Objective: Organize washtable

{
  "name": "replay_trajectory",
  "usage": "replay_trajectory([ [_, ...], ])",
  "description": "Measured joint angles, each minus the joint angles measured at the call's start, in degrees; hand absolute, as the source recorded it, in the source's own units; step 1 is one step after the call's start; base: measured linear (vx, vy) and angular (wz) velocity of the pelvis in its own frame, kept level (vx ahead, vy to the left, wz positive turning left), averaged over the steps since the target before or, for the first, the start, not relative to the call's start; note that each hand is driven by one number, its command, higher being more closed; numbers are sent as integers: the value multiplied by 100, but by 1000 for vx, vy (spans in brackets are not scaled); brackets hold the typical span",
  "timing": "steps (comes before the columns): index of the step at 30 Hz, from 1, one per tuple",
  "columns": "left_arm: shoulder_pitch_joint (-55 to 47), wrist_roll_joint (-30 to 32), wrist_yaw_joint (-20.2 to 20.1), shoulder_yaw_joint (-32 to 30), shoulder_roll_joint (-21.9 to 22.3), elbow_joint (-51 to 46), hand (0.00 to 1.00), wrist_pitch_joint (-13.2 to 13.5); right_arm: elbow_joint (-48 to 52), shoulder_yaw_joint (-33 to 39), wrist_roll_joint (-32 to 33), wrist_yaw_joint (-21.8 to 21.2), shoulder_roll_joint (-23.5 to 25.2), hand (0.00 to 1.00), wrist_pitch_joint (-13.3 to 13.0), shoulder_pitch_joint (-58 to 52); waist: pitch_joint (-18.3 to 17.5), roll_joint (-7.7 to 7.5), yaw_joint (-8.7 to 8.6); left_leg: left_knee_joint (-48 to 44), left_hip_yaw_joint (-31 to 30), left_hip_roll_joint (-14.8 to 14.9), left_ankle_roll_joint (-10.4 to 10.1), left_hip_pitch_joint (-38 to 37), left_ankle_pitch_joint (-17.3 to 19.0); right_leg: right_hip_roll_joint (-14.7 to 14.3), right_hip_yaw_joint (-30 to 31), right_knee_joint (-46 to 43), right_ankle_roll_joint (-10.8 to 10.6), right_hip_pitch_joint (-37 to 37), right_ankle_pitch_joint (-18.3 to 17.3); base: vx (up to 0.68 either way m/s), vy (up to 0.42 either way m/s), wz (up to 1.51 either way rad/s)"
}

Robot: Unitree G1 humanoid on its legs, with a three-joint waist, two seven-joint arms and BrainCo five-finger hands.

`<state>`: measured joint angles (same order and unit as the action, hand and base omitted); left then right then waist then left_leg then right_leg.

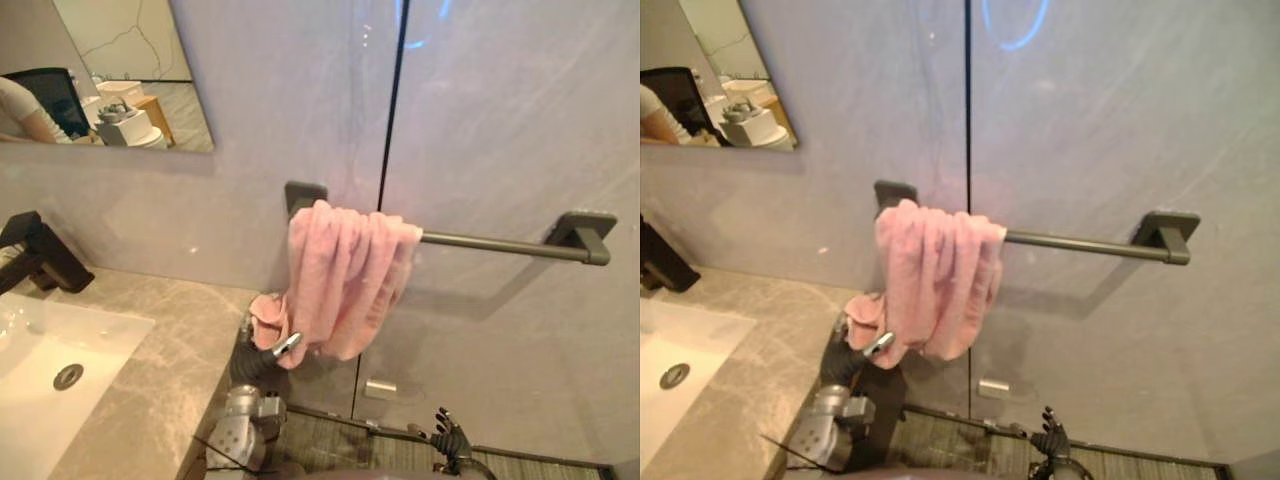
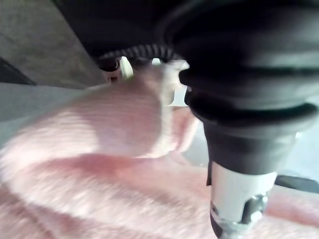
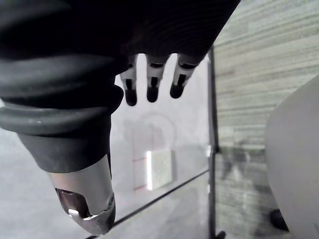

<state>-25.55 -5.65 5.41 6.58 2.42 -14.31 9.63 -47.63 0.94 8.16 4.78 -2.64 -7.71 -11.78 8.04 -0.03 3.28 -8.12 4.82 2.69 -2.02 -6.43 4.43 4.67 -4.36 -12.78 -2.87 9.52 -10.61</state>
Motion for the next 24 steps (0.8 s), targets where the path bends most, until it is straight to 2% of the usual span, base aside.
replay_trajectory([
  [3, -6, -26, 3, -57, 74, -236, 0, 95, 1, -2, 0, -11, 16, 0, -1, -52, -50, -26, 84, -50, -16, 13, -3, 20, 22, -8, -24, -6, 9, 12, 5, -12, 2, 3],
  [12, -54, -265, -45, -51, 171, -244, 0, 81, 24, -136, 7, -137, -21, 0, 1, -131, -254, -78, 73, 6, 126, 29, -3, 80, 21, 16, -31, 4, 20, -69, 14, -3, 1, 1],
  [16, -25, -257, -39, -52, 185, 0, 0, 58, 27, -138, 12, -153, -18, 0, 3, -174, -373, -29, 68, 18, 206, 26, -28, 66, 4, 39, -23, 39, 16, -48, 18, 0, 0, 0],
  [17, -24, -258, -40, -47, 185, 0, 0, 58, 29, -139, 14, -167, -17, 0, 3, -195, -373, -80, 66, 37, 212, 27, -28, 67, 4, 38, -25, 90, 14, -34, 39, 0, 0, 0],
  [18, 6, -260, -41, -41, 173, 13, 0, 59, 67, -139, 14, -175, -12, 0, 4, -231, -409, -37, 67, 75, 231, 27, -31, 32, 2, 37, -24, 140, 18, 5, 63, 0, 0, 0],
  [20, 75, -264, -41, -33, 129, 82, 0, 61, 91, -143, 11, -195, -16, 0, 4, -273, -434, -77, 64, 149, 269, 27, -31, -3, -1, 37, -23, 244, 12, 50, 102, 0, 0, 0],
  [21, 200, -264, -40, 8, 56, 163, 0, 62, 100, -143, 12, -218, -16, 0, 4, -286, -484, -15, 62, 174, 295, 28, -30, -20, -11, 37, -22, 302, 4, 82, 124, 0, 0, 0],
  [24, 621, -265, -42, 53, -103, 565, 0, 80, 98, -152, 5, -238, -22, 0, 6, -275, -489, 1, 28, 290, 316, 25, -42, -126, -62, 29, 7, 418, -6, 135, 146, 5, 2, -4],
])
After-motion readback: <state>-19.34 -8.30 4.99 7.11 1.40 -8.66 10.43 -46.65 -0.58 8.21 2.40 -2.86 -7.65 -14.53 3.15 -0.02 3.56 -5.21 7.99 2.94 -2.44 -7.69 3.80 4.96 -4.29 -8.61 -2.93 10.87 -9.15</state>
